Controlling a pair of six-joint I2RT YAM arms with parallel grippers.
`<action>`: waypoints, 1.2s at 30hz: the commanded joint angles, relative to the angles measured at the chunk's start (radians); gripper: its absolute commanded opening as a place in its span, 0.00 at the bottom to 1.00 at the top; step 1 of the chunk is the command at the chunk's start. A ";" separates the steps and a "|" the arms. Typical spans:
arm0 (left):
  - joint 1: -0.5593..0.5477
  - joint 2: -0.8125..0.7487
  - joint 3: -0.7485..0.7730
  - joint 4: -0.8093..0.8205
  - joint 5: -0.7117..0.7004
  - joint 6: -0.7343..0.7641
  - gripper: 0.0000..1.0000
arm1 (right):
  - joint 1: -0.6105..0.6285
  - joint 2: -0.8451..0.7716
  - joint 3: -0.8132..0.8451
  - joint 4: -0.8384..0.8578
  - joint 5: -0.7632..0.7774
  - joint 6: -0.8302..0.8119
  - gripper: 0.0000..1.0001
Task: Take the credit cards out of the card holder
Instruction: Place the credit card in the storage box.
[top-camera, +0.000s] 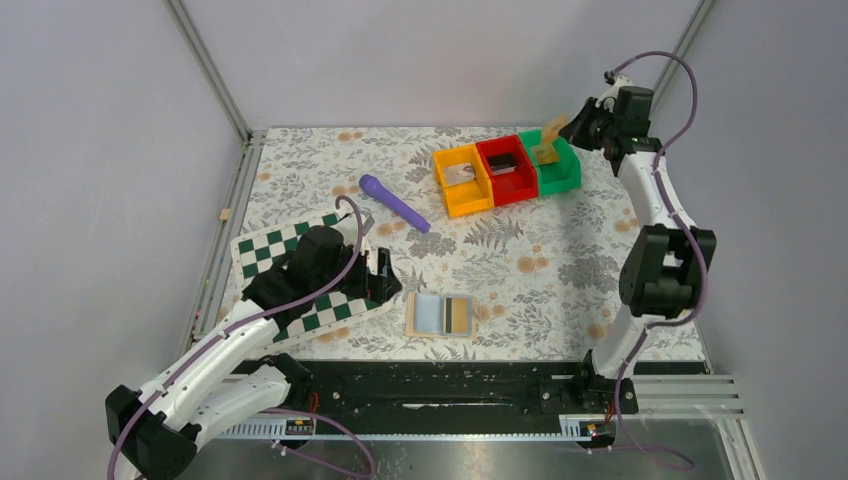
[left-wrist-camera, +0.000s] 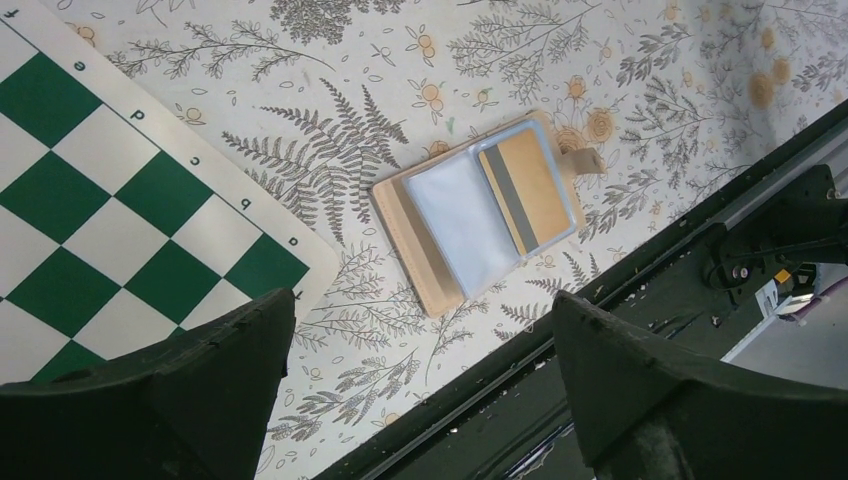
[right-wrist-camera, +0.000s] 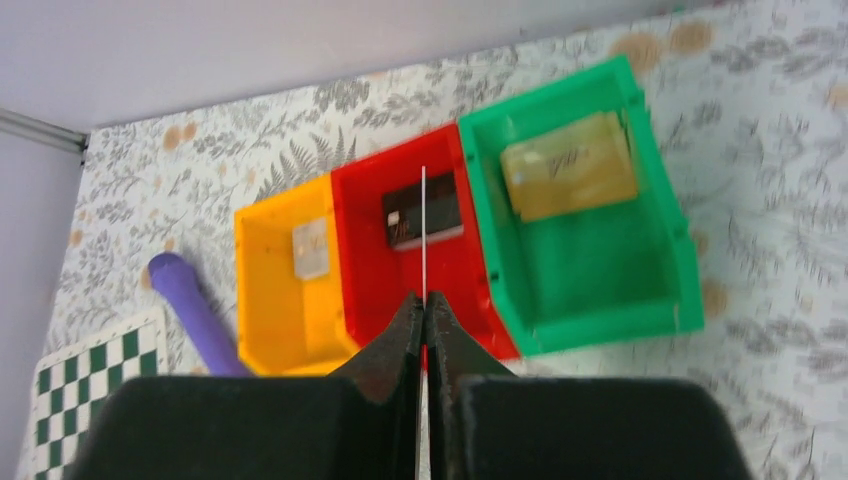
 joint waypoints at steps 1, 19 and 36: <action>0.021 0.003 0.039 0.027 -0.001 0.014 0.99 | -0.002 0.157 0.164 -0.003 -0.027 -0.084 0.00; 0.055 0.039 0.027 0.049 0.025 0.006 0.99 | -0.033 0.626 0.719 -0.284 -0.142 -0.143 0.00; 0.065 0.057 0.026 0.048 0.025 0.005 0.99 | -0.041 0.689 0.810 -0.406 -0.187 -0.172 0.00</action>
